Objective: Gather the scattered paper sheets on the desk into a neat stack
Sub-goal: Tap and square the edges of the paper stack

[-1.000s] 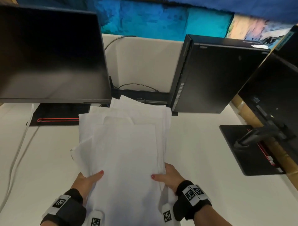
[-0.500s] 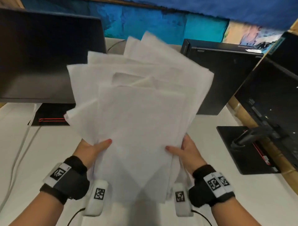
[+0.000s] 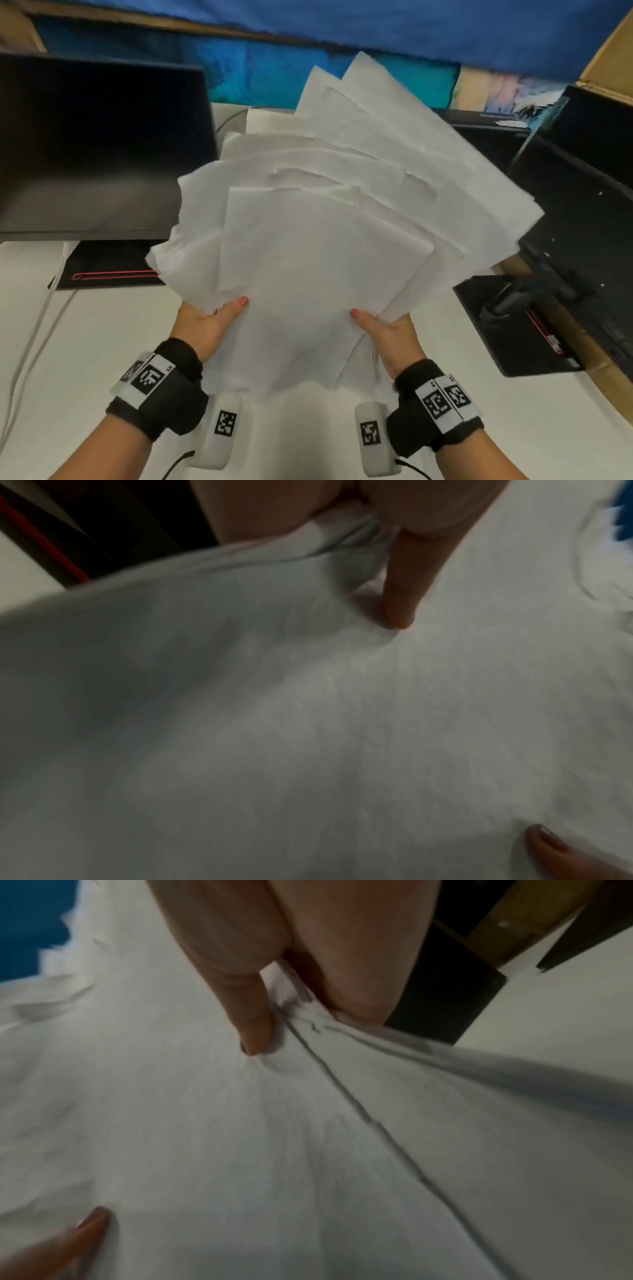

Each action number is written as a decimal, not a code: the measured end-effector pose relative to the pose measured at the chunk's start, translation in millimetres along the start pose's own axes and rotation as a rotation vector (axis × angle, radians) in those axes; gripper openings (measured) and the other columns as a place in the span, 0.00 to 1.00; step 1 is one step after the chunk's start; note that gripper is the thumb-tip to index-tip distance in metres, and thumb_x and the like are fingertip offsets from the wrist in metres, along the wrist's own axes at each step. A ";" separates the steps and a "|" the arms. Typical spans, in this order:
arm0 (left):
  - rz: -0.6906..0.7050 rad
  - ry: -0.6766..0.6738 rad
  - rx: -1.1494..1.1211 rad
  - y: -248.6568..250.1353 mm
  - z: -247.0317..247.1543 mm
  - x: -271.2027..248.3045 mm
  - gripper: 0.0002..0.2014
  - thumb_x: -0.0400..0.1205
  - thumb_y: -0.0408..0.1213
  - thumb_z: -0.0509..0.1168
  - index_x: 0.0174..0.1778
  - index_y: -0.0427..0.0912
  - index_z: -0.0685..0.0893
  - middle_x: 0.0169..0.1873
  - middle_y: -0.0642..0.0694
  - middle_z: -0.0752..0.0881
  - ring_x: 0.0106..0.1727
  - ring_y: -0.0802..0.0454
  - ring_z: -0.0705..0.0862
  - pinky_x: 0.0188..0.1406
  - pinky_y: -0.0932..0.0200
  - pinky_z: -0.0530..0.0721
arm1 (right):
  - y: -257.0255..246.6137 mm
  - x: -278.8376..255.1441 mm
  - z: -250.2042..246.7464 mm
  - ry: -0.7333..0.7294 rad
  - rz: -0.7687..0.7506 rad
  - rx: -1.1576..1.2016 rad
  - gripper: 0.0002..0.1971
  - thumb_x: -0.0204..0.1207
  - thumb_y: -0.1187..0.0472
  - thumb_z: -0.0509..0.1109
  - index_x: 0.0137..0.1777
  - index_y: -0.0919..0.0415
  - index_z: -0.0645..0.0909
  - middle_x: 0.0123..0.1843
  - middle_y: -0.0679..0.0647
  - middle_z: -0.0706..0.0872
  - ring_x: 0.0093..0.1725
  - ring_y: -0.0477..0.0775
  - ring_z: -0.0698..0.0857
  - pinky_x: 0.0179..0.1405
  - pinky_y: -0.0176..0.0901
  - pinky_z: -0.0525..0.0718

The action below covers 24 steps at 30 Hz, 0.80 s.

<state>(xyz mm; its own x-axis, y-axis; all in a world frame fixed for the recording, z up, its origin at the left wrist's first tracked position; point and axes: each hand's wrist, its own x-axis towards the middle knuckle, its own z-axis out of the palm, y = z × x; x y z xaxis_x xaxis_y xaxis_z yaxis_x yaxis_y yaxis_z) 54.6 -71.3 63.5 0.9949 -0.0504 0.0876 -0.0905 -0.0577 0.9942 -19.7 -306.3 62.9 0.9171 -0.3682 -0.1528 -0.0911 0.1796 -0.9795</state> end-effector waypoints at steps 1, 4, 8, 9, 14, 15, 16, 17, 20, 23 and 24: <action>0.004 0.014 -0.001 3.8 0.9 -0.4 0.10 0.72 0.29 0.72 0.47 0.42 0.84 0.35 0.60 0.88 0.42 0.61 0.86 0.51 0.63 0.83 | -0.9 1.1 -0.2 0.008 -0.005 0.017 0.10 0.72 0.73 0.70 0.53 0.71 0.84 0.44 0.56 0.89 0.39 0.44 0.90 0.41 0.36 0.86; 0.104 -0.020 -0.035 19.9 -4.3 5.2 0.09 0.71 0.29 0.73 0.44 0.43 0.85 0.28 0.70 0.88 0.37 0.74 0.86 0.37 0.80 0.80 | -14.3 5.9 -4.3 -0.023 -0.111 0.082 0.17 0.67 0.70 0.75 0.57 0.66 0.82 0.50 0.56 0.90 0.50 0.51 0.88 0.49 0.33 0.86; 0.123 -0.098 -0.128 23.0 -13.8 10.9 0.26 0.45 0.52 0.81 0.39 0.52 0.90 0.34 0.66 0.91 0.41 0.69 0.88 0.39 0.76 0.82 | -28.3 9.8 -10.1 -0.122 -0.168 0.163 0.31 0.40 0.49 0.87 0.47 0.59 0.87 0.44 0.54 0.93 0.48 0.53 0.91 0.44 0.37 0.87; 0.112 -0.104 -0.137 20.0 -13.0 9.1 0.32 0.41 0.56 0.82 0.41 0.52 0.88 0.35 0.66 0.91 0.42 0.69 0.88 0.39 0.76 0.82 | -27.4 10.0 -10.0 -0.124 -0.158 0.166 0.34 0.37 0.48 0.88 0.46 0.60 0.87 0.43 0.54 0.93 0.47 0.53 0.91 0.42 0.37 0.87; 0.071 -0.043 -0.088 11.7 -2.1 9.4 0.20 0.63 0.28 0.79 0.45 0.51 0.82 0.31 0.72 0.89 0.38 0.74 0.86 0.36 0.76 0.84 | -26.6 10.8 -0.4 -0.041 -0.143 0.089 0.21 0.55 0.70 0.81 0.51 0.61 0.85 0.41 0.50 0.93 0.45 0.50 0.91 0.41 0.38 0.89; 0.072 -0.036 -0.081 11.4 -1.9 11.1 0.21 0.64 0.23 0.77 0.45 0.51 0.81 0.31 0.72 0.88 0.37 0.74 0.86 0.34 0.78 0.82 | -27.8 11.1 -0.8 -0.037 -0.154 0.105 0.19 0.60 0.75 0.78 0.50 0.60 0.84 0.41 0.49 0.93 0.44 0.49 0.91 0.39 0.36 0.88; 0.071 -0.032 -0.079 11.2 -2.2 12.5 0.22 0.65 0.20 0.75 0.45 0.51 0.81 0.31 0.71 0.88 0.37 0.74 0.86 0.33 0.78 0.81 | -29.2 12.0 -2.1 -0.034 -0.159 0.116 0.19 0.62 0.78 0.76 0.50 0.59 0.84 0.40 0.49 0.93 0.44 0.49 0.91 0.38 0.36 0.87; 0.069 -0.028 -0.079 12.2 -2.3 13.1 0.21 0.67 0.19 0.73 0.45 0.50 0.81 0.31 0.71 0.89 0.37 0.73 0.86 0.33 0.78 0.81 | -31.4 12.2 -3.4 -0.042 -0.162 0.121 0.19 0.63 0.79 0.75 0.49 0.58 0.84 0.40 0.49 0.93 0.43 0.49 0.91 0.37 0.35 0.87; 0.072 0.009 -0.102 16.9 -2.1 11.8 0.19 0.68 0.19 0.71 0.45 0.48 0.82 0.33 0.59 0.91 0.36 0.73 0.86 0.32 0.78 0.81 | -37.5 9.1 -2.9 -0.062 -0.166 0.118 0.17 0.63 0.78 0.74 0.49 0.60 0.84 0.39 0.49 0.93 0.42 0.49 0.91 0.36 0.34 0.87; 0.138 0.040 -0.118 29.8 -5.3 16.5 0.18 0.67 0.22 0.73 0.46 0.47 0.82 0.37 0.58 0.89 0.38 0.73 0.86 0.36 0.79 0.81 | -47.5 8.8 0.7 -0.071 -0.191 0.145 0.17 0.62 0.77 0.75 0.51 0.65 0.84 0.40 0.52 0.93 0.44 0.51 0.91 0.38 0.35 0.87; 0.161 0.020 -0.121 34.5 -8.0 18.6 0.18 0.65 0.25 0.76 0.45 0.48 0.83 0.35 0.59 0.91 0.39 0.72 0.87 0.38 0.78 0.81 | -50.1 9.3 0.8 -0.083 -0.208 0.160 0.18 0.61 0.76 0.75 0.52 0.66 0.83 0.41 0.52 0.93 0.44 0.51 0.91 0.39 0.35 0.87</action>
<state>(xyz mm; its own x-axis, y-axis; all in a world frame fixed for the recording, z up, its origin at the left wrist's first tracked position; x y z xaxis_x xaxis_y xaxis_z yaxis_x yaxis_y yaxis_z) 70.3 -66.2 99.9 0.9688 -0.0290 0.2463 -0.2439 0.0695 0.9673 -6.3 -318.0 110.6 0.9390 -0.3372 0.0669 0.1585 0.2519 -0.9547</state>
